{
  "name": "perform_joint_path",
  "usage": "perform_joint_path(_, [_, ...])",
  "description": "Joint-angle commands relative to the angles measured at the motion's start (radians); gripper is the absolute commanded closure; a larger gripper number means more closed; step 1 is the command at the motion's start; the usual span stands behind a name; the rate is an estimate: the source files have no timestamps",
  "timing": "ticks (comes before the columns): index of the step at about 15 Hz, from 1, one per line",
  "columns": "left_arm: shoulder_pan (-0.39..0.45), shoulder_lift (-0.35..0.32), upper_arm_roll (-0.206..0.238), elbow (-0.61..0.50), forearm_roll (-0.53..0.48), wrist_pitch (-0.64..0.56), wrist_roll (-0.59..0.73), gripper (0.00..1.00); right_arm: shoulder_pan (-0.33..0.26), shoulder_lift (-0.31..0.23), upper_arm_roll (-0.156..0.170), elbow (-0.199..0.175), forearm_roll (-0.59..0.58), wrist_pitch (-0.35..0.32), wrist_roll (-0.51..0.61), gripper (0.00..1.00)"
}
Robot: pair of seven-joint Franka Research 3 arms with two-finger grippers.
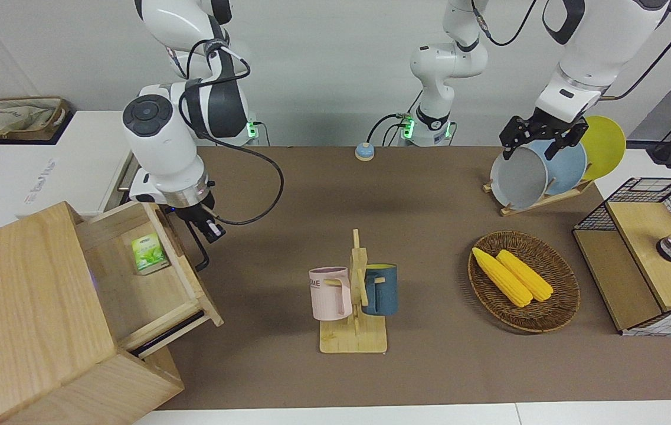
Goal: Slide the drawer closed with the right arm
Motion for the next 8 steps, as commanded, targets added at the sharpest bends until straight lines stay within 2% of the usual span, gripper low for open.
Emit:
perform_joint_path(1, [0.005,0.011,-0.007,0.024,0.017,-0.020,0.010,0.01,-0.036,0.026,0.009,0.033,0.025,0.019,-0.049,1.000])
perform_joint_path(3, [0.005,0.011,-0.007,0.024,0.017,-0.020,0.010,0.01,-0.052,0.026,0.010,0.035,0.030,0.022,-0.080,1.000])
perform_joint_path(8, [0.005,0.011,-0.007,0.024,0.017,-0.020,0.010,0.01,-0.072,0.026,0.007,0.035,0.029,0.043,-0.065,1.000])
